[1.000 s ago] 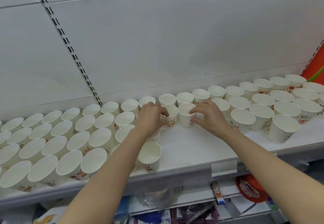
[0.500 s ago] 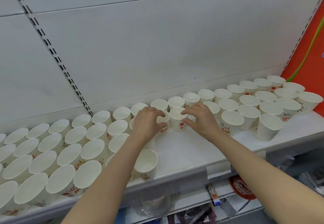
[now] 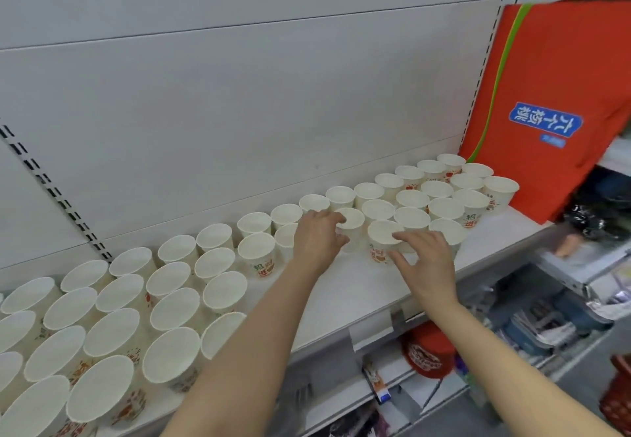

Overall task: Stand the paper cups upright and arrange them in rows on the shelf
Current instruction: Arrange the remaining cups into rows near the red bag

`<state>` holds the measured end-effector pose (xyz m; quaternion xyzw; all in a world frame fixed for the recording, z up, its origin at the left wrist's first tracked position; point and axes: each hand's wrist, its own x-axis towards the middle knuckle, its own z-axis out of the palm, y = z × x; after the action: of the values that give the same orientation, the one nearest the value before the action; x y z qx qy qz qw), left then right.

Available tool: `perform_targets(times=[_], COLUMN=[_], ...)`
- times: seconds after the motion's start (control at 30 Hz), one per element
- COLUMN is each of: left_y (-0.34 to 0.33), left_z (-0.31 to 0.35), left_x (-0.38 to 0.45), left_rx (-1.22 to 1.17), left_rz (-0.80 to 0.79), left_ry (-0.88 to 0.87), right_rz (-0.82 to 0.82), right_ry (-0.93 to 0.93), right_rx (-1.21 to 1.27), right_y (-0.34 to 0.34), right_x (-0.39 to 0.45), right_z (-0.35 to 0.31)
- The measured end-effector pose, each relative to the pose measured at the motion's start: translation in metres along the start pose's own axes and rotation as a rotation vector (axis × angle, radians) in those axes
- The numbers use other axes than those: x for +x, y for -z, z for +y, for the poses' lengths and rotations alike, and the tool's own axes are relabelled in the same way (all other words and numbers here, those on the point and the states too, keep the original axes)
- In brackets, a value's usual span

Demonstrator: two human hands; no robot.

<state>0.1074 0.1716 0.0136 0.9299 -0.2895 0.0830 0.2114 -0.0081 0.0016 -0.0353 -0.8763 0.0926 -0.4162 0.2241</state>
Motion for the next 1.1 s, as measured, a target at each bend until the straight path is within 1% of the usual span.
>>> perform_targets(times=[0.13, 0.27, 0.47, 0.6, 0.7, 0.87, 1.1], left_y=[-0.01, -0.01, 0.013, 0.03, 0.043, 0.058, 0.06], left_z=[0.011, 0.015, 0.018, 0.011, 0.002, -0.012, -0.029], left_x=[0.013, 0.002, -0.058, -0.102, -0.123, -0.141, -0.14], left_rx=[0.042, -0.028, -0.077, -0.039, 0.011, 0.117, 0.252], left_rz=[-0.002, 0.09, 0.277, 0.307, 0.349, 0.326, 0.235], left_ry=[0.072, 0.154, 0.269, 0.345, 0.371, 0.388, 0.408], right_rz=[-0.082, -0.17, -0.241, -0.294, -0.293, -0.304, -0.352], right_ry=[0.021, 0.096, 0.253, 0.272, 0.278, 0.351, 0.398], right_rx=[0.02, 0.053, 0.083, 0.12, 0.206, 0.325, 0.332], right_y=[0.003, 0.001, -0.004, -0.008, -0.009, -0.016, -0.043], right_x=[0.013, 0.021, 0.033, 0.035, 0.03, 0.013, -0.004], right_z=[0.023, 0.039, 0.051, 0.043, 0.023, -0.026, -0.067])
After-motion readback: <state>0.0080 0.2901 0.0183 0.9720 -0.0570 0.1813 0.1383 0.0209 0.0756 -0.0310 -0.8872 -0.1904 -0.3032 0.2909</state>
